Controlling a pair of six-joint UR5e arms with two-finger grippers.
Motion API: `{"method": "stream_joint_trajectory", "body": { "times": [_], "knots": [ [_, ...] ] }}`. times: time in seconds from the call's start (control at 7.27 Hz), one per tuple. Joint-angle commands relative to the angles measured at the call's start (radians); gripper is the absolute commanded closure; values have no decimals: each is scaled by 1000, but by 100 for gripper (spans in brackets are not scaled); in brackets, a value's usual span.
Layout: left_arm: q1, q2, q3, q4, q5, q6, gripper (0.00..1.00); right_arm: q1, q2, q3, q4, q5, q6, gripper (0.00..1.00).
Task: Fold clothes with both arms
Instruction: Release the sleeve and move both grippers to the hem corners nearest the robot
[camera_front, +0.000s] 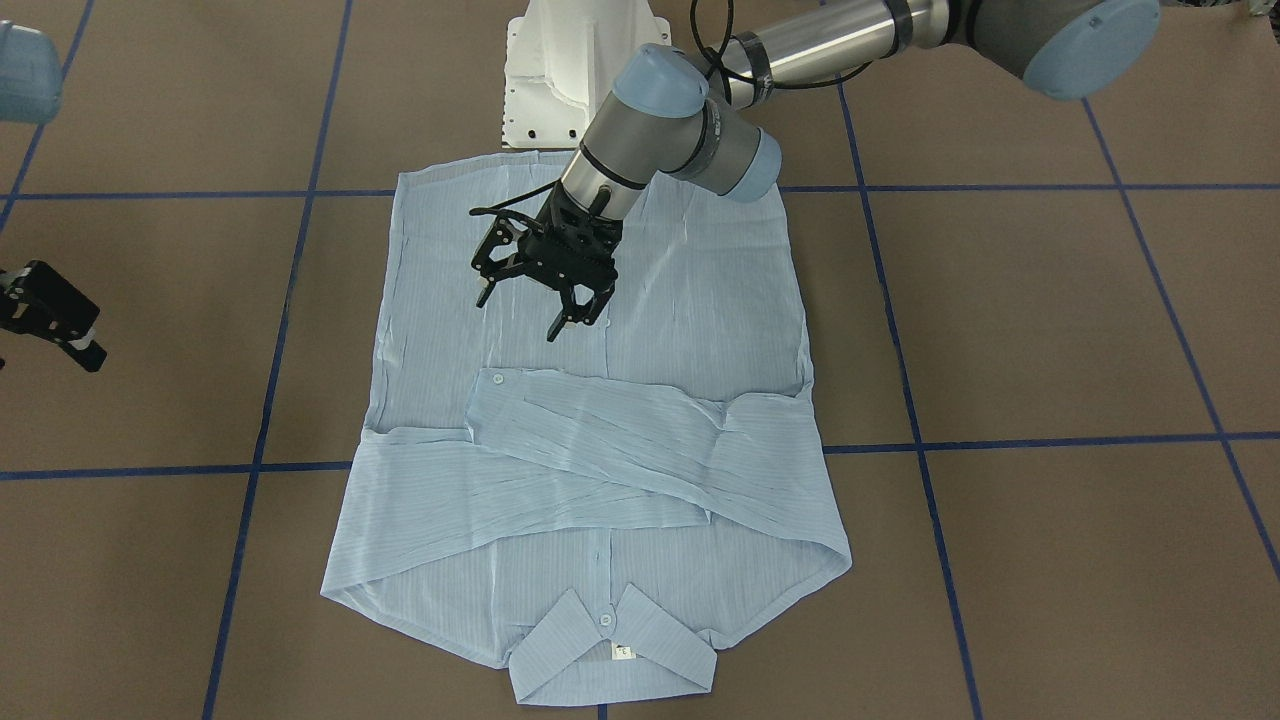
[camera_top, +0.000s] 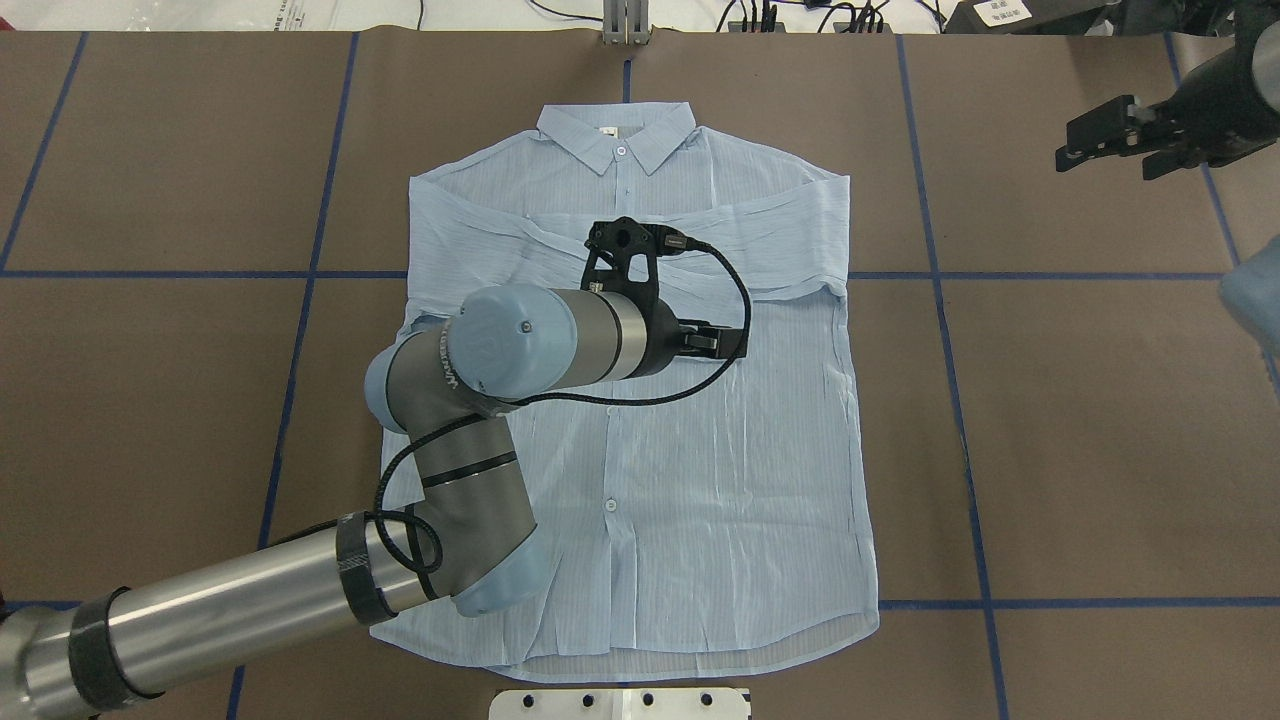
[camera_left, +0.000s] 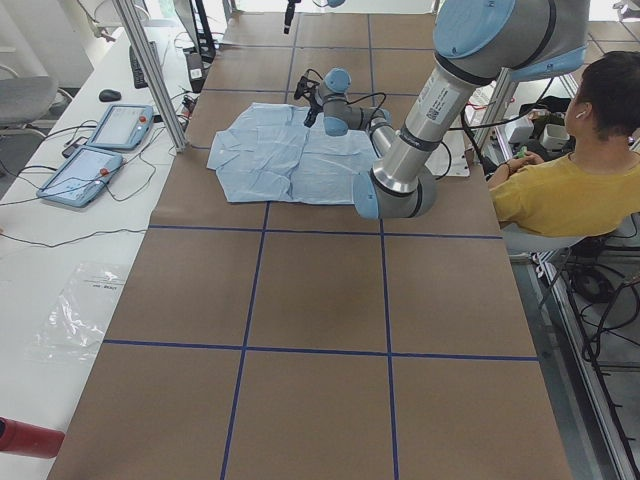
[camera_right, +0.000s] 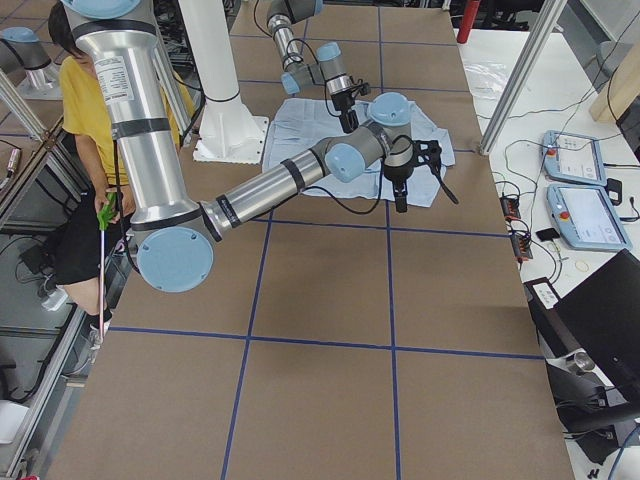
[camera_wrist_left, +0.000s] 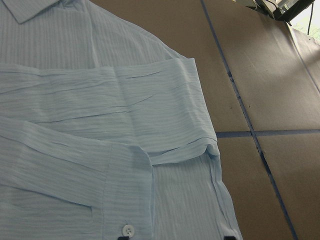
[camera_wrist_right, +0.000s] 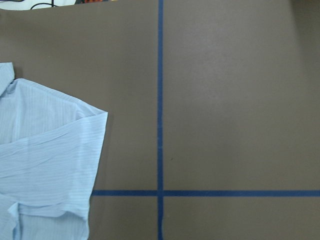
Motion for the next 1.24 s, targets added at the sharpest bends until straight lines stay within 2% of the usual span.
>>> {"method": "stream_joint_trajectory", "body": {
  "times": [0.0,0.14,0.28,0.41,0.55,0.69,0.96,1.1],
  "knots": [
    [-55,112,-194,149,-111,125,0,-184,-13,108,-3,-154,236,0],
    [-67,159,-266,153,-116,133,0,-309,-48,174,-3,-249,363,0],
    [-70,321,-390,157,-115,123,0,-467,-109,261,-3,-389,484,0],
    [-70,455,-469,157,-110,121,0,-605,-166,326,-3,-486,570,0],
    [-70,558,-529,157,-87,113,0,-764,-221,370,-3,-619,678,0],
    [-44,622,-542,153,-32,42,0,-895,-264,378,-3,-745,758,0],
    [122,693,-545,156,66,-116,0,-1012,-277,379,-4,-850,839,0],
    [175,704,-543,156,83,-165,0,-1017,-277,379,-4,-855,840,0]
  ]
}}
